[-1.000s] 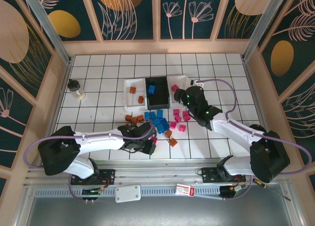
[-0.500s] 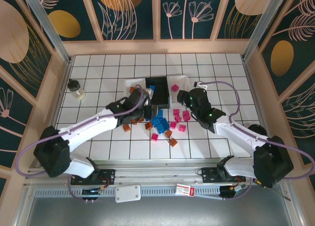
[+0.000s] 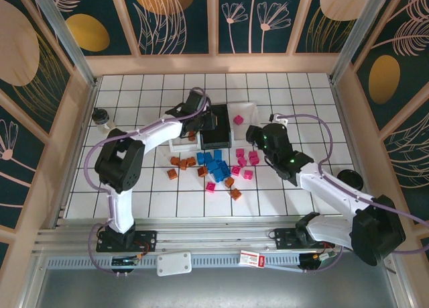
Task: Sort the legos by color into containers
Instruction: Place the lego in the container.
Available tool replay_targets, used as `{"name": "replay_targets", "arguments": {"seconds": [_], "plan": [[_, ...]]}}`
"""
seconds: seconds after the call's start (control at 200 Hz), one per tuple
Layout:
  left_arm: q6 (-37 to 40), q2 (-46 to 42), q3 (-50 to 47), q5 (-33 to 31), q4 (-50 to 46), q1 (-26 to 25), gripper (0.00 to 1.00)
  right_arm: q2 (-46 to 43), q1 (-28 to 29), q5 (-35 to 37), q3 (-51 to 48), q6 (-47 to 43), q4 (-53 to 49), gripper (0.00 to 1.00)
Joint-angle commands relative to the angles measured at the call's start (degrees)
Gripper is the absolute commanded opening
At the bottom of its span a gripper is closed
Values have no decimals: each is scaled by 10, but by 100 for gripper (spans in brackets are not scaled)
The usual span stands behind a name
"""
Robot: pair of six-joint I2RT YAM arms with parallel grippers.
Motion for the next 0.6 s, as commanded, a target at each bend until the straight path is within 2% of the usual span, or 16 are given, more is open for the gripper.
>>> {"name": "replay_targets", "arguments": {"seconds": [0.0, 0.09, 0.195, 0.325, 0.38, 0.475, 0.596], "plan": [[15, 27, 46, 13, -14, 0, 36, -17, -4, 25, -13, 8, -12, 65], [12, 22, 49, 14, -14, 2, 51, -21, -6, 25, -15, 8, -14, 65], [-4, -29, 20, 13, 9, 2, 57, -23, -7, 23, -16, 9, -14, 66], [-16, -110, -58, -54, 9, 6, 72, -23, -7, 20, -19, 9, -8, 66], [-30, -143, -106, -59, 15, 23, 73, -23, -8, 17, -22, 10, -4, 66], [-45, -182, -182, -30, 42, 60, 73, -20, -8, 11, -29, 13, 6, 66], [-33, -178, -193, -15, 62, 66, 71, -9, -9, 4, -31, 13, 17, 66]]}}
